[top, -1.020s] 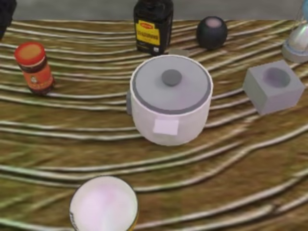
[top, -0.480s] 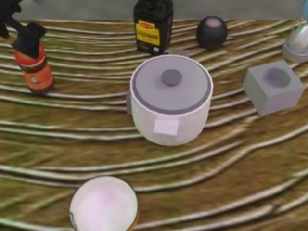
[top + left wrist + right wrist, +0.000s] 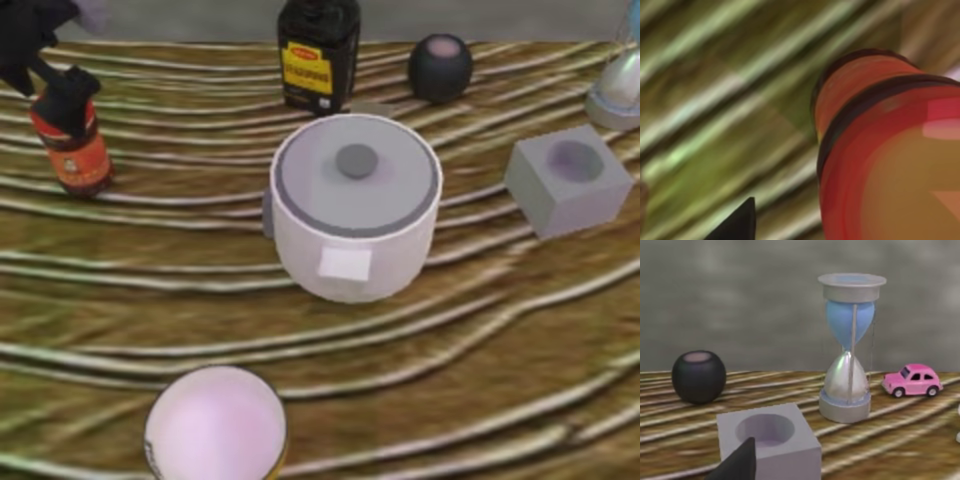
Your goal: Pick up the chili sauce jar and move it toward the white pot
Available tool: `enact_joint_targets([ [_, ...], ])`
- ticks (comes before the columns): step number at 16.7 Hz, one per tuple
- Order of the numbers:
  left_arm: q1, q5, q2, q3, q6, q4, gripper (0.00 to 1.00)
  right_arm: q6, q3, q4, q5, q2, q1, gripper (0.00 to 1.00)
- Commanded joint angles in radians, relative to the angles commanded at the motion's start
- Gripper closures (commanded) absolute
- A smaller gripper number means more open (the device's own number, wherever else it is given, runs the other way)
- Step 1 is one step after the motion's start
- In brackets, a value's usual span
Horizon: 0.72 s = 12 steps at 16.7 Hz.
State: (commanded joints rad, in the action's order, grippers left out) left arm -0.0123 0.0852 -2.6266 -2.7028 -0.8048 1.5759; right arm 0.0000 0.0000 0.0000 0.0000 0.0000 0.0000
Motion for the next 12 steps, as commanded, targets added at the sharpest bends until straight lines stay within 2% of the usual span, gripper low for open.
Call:
enact_joint_targets([
  [8, 0.004, -0.001, 0.002, 0.013, 0.002, -0.016, 0.00, 0.000, 0.000, 0.000, 0.000, 0.000, 0.000, 0.00],
  [12, 0.005, -0.001, 0.033, 0.167, 0.005, -0.133, 0.00, 0.000, 0.000, 0.000, 0.000, 0.000, 0.000, 0.00],
])
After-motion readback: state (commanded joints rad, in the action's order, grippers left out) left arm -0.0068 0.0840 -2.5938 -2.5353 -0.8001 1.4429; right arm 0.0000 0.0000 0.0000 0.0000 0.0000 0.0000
